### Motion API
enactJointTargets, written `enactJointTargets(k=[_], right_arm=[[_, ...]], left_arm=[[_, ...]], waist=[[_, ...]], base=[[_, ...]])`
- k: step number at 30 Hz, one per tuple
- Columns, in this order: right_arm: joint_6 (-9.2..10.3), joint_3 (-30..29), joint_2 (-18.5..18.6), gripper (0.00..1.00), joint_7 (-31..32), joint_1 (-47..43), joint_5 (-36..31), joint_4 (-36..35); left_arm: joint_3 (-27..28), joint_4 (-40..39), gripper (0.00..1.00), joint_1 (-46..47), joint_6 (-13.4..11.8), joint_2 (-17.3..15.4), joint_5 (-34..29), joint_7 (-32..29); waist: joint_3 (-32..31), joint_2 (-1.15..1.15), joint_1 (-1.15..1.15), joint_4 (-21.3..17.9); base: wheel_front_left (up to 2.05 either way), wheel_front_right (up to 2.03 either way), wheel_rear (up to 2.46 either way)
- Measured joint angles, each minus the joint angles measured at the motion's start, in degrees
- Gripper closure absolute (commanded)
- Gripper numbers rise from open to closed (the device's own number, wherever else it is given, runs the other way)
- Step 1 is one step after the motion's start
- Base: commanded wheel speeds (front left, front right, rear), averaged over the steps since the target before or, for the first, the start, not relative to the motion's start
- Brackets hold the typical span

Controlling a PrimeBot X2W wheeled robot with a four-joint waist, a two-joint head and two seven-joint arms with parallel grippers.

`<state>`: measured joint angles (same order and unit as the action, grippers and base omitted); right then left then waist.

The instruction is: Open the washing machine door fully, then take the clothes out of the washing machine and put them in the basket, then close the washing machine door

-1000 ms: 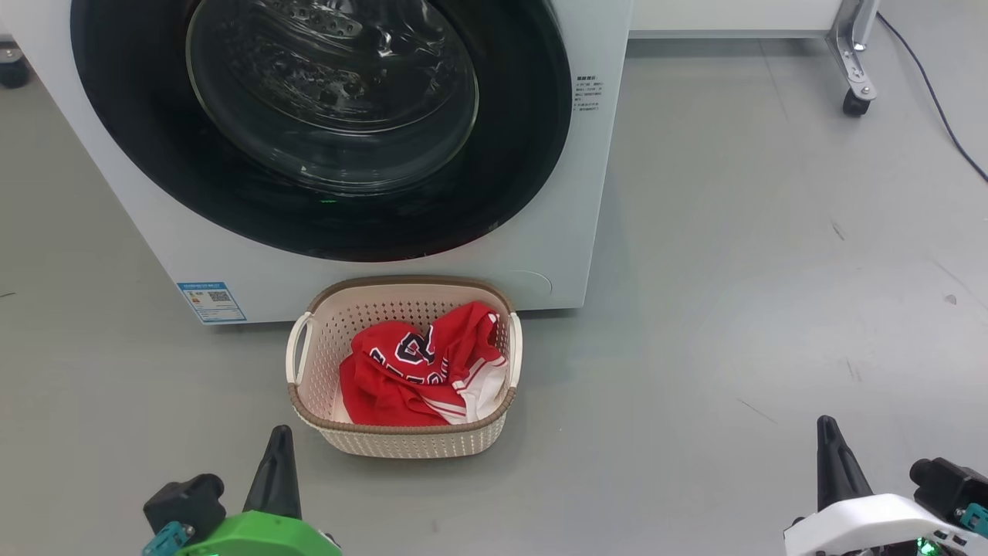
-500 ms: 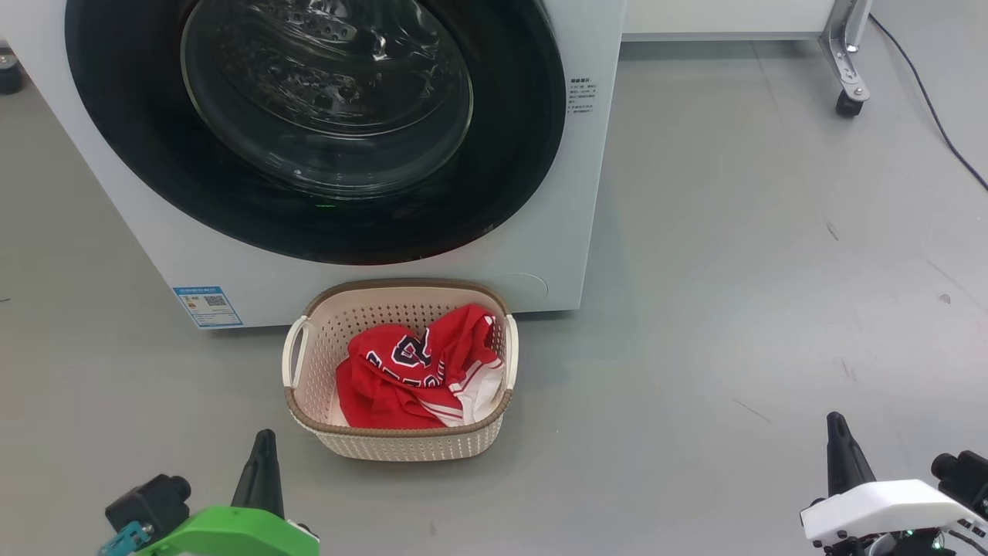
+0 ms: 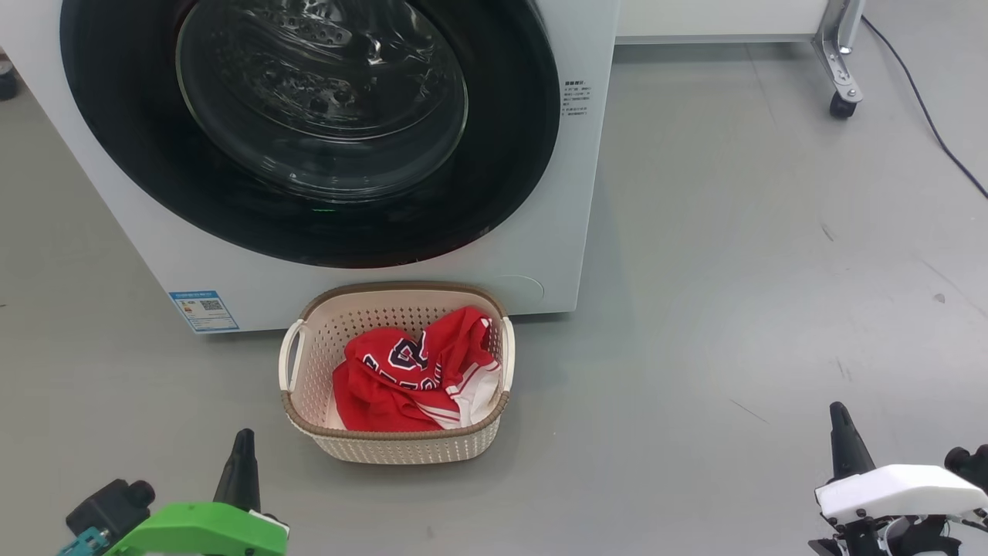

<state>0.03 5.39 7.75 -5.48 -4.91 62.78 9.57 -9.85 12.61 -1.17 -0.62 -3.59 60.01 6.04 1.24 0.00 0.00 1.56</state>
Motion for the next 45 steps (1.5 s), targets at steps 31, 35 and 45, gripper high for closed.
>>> enactJointTargets(k=[31, 35, 45], right_arm=[[-4.63, -5.95, -1.76, 1.0, 5.77, 4.95, 22.52, 3.78], [-5.05, -6.69, -2.04, 1.0, 6.28, 5.84, 25.16, 4.11], [-6.22, -8.26, -2.35, 1.0, 7.83, 7.14, 30.96, 5.08]], left_arm=[[6.12, 1.44, 1.0, 2.34, 5.02, -1.13, 24.95, -5.54], [6.72, 1.54, 1.0, 2.41, 5.53, -1.2, 28.02, -6.08], [8.4, 1.78, 1.0, 3.5, 6.98, -1.43, 34.56, -7.58]], waist=[[-0.72, 0.0, 0.0, -1.1], [-0.81, 0.0, 0.0, -1.23], [-1.0, 0.0, 0.0, -1.51]], base=[[0.0, 0.0, 0.0], [0.0, 0.0, 0.0], [0.0, 0.0, 0.0]])
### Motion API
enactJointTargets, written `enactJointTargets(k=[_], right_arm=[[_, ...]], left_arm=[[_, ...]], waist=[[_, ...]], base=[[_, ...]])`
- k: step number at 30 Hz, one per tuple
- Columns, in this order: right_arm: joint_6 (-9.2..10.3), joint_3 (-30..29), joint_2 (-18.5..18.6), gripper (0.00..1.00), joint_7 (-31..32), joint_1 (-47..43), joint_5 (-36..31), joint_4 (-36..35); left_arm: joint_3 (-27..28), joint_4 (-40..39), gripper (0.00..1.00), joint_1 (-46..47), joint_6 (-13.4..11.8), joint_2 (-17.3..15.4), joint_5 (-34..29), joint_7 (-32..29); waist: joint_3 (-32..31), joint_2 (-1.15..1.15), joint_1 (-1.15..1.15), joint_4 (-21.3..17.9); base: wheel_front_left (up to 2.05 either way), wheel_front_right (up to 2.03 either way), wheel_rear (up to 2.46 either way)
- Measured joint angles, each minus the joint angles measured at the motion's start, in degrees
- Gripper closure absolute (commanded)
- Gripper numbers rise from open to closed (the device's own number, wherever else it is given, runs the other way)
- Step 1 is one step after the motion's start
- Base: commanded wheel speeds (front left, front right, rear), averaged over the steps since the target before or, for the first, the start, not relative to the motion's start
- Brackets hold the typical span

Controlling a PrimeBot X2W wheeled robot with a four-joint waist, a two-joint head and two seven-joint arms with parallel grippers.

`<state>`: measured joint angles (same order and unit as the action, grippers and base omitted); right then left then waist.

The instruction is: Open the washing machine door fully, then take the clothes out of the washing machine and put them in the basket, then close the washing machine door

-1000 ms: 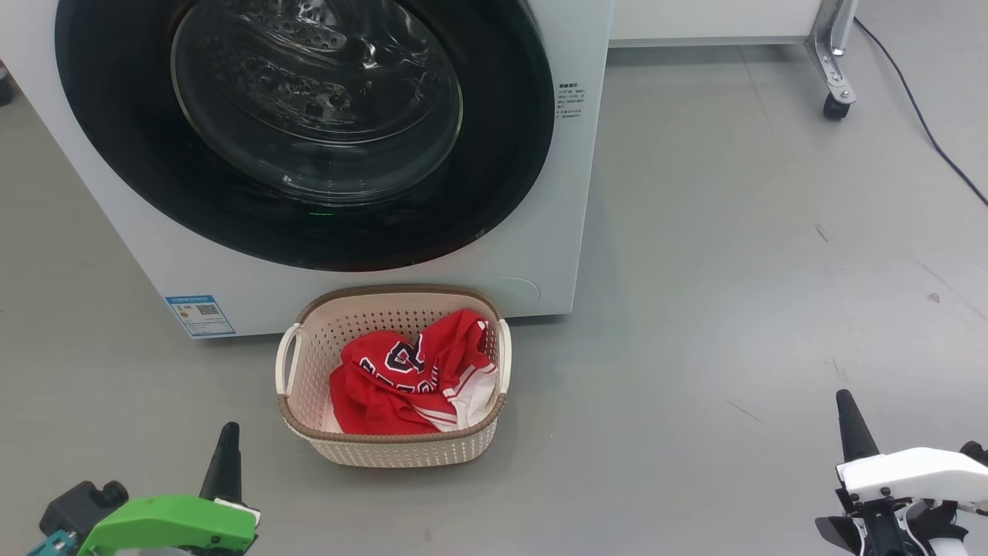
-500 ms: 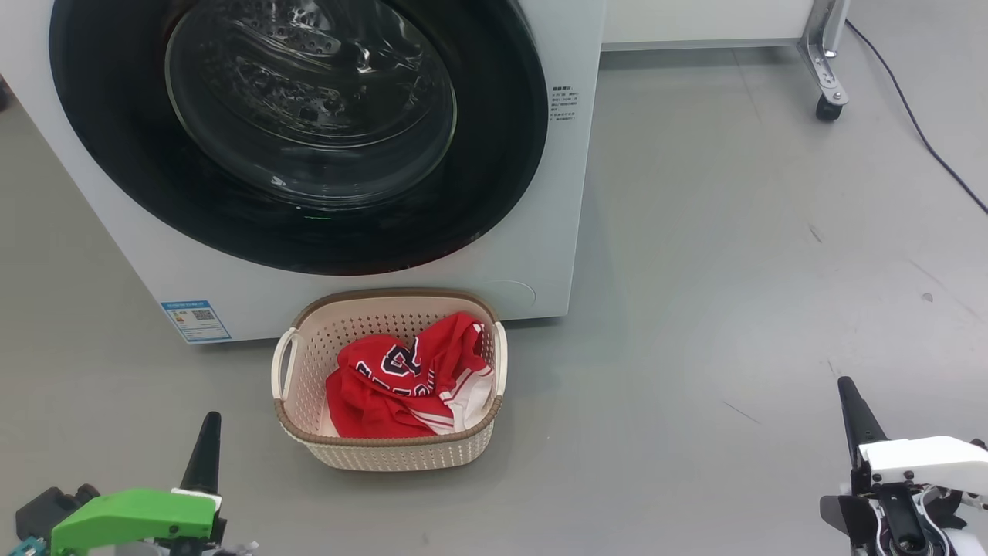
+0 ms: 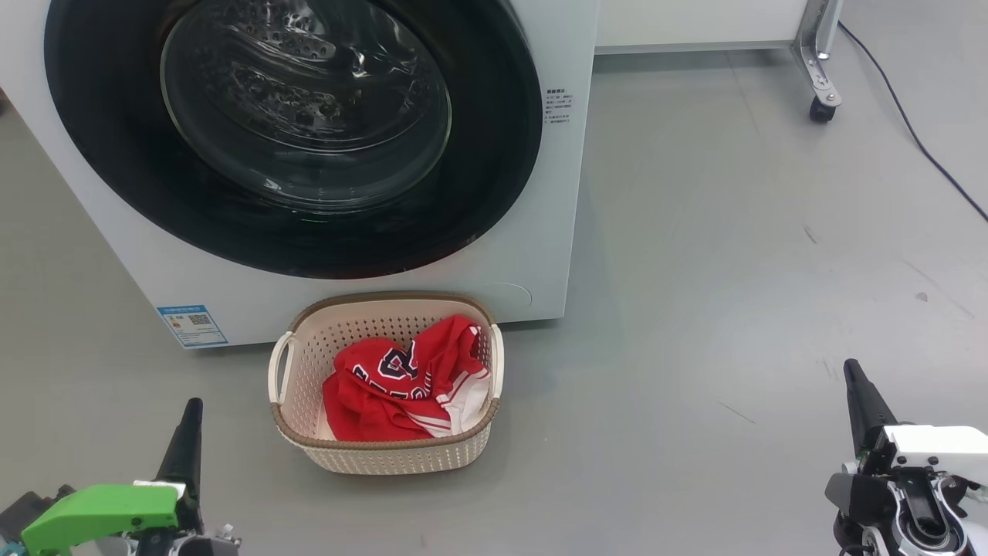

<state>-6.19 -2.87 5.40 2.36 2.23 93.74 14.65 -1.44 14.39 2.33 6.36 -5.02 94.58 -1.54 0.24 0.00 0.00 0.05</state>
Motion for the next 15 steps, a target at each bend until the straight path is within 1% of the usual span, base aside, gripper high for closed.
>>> enactJointTargets(k=[2, 15], right_arm=[[-0.29, -0.38, -0.08, 1.0, 0.4, 0.32, 1.54, 0.27], [-0.3, -0.45, -0.12, 1.0, 0.45, 0.76, 1.54, 0.62]], left_arm=[[0.53, 0.08, 1.0, 0.02, 0.08, -0.07, 1.24, -0.43], [0.77, 0.49, 1.0, 0.06, 0.09, -0.1, 1.24, -0.49]], waist=[[-0.04, 0.0, 0.0, -0.05], [-0.05, 0.0, 0.0, -0.06]], base=[[0.0, 0.0, 0.0], [0.0, 0.0, 0.0]])
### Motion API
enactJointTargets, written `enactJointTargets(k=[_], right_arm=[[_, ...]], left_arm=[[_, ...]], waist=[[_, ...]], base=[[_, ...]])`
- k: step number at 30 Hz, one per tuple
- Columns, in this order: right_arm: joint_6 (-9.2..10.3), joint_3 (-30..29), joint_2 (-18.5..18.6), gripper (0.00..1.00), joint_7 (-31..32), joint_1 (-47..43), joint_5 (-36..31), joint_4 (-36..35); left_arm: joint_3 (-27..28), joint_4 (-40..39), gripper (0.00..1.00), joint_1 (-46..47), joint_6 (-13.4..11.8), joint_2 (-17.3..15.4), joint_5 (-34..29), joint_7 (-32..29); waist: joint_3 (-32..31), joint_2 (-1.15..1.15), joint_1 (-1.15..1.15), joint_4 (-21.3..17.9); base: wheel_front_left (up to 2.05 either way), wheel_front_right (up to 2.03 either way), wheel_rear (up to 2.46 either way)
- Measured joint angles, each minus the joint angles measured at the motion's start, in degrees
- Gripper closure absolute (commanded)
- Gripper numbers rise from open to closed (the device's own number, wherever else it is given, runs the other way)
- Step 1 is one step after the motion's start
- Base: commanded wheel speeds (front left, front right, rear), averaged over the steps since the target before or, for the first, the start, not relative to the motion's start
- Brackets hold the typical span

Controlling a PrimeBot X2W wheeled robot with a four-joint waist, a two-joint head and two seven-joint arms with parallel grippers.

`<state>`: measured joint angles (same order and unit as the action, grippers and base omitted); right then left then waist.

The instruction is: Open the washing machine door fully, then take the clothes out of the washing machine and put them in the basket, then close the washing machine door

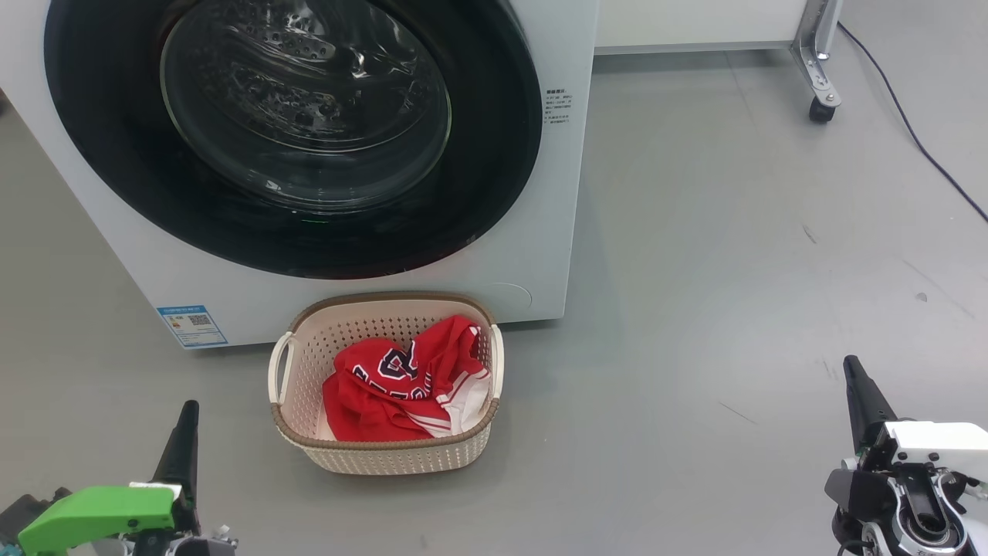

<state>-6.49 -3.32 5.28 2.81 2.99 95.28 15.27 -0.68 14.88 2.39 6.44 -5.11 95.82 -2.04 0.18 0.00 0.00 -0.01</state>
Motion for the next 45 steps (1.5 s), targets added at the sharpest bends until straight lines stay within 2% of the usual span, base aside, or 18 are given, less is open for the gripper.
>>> enactJointTargets(k=[45], right_arm=[[-0.45, -0.2, -0.09, 1.0, 0.18, 0.08, 0.0, 0.58]], left_arm=[[0.27, 0.87, 1.0, 0.68, 0.44, 0.01, 0.0, -0.18]], waist=[[-0.03, 0.0, 0.0, 0.01]], base=[[0.0, 0.0, 0.0]])
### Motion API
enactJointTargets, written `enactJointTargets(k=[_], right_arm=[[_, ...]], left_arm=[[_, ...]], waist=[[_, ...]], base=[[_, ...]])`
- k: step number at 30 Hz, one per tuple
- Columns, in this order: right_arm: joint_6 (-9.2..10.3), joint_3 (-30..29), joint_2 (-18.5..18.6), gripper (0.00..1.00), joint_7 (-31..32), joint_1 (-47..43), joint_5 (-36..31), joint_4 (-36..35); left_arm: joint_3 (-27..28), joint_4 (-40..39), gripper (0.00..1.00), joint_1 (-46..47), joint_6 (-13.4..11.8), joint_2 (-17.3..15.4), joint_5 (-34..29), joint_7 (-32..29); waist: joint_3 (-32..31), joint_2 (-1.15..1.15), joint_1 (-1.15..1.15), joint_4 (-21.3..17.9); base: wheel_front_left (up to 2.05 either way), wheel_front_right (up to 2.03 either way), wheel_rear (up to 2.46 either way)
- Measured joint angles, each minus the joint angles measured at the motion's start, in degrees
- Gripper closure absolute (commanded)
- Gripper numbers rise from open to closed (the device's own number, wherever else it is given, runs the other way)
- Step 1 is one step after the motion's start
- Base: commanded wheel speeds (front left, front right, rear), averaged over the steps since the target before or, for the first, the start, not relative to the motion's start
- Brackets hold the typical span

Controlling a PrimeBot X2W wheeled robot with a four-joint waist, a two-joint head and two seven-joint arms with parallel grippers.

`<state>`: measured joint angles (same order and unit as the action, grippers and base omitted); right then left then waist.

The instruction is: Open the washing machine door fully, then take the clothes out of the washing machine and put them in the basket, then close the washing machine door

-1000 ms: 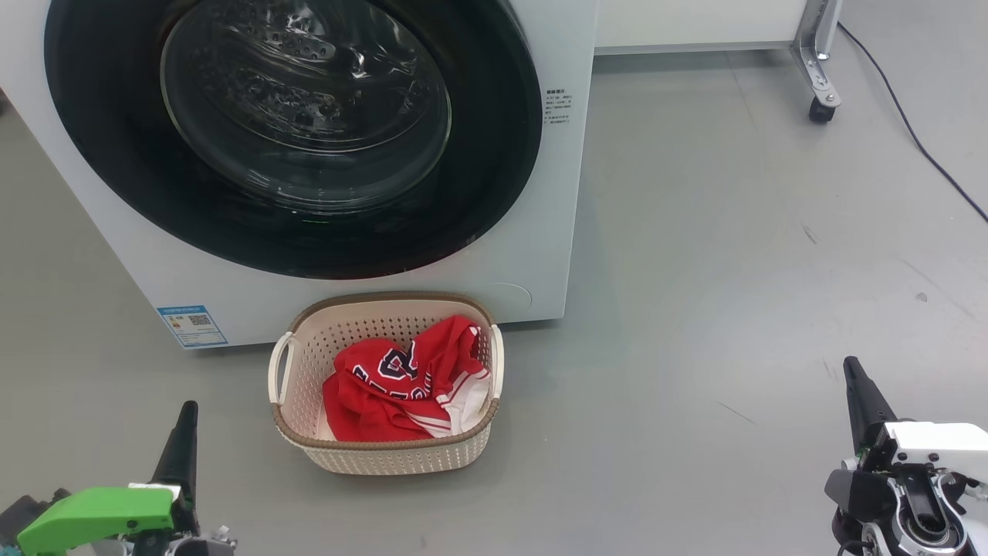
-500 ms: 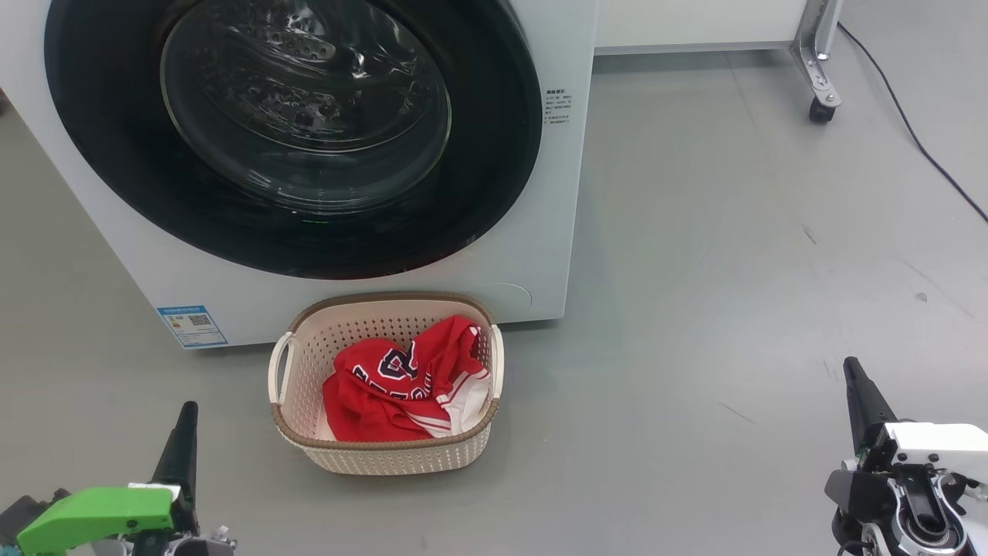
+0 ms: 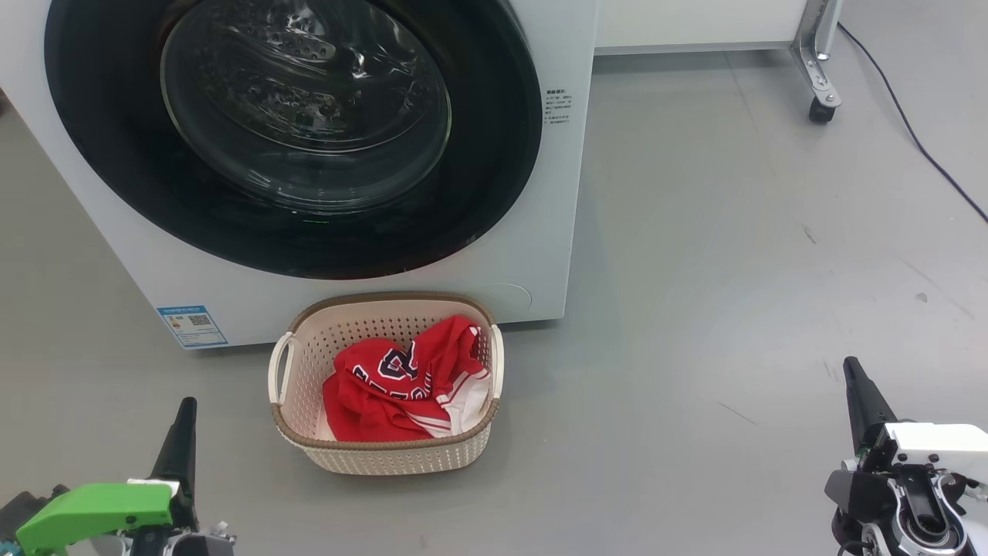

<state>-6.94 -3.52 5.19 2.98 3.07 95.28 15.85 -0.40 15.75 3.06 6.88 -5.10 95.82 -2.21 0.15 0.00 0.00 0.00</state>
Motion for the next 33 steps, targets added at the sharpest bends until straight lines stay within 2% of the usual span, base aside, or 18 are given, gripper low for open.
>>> enactJointTargets(k=[33], right_arm=[[-0.01, -0.14, -0.18, 1.0, 0.01, 0.02, 0.0, 0.22]], left_arm=[[0.13, 0.14, 1.0, 0.13, 0.04, 0.02, 0.0, -0.24]], waist=[[-0.01, 0.0, 0.0, 0.0]], base=[[0.0, 0.0, 0.0]])
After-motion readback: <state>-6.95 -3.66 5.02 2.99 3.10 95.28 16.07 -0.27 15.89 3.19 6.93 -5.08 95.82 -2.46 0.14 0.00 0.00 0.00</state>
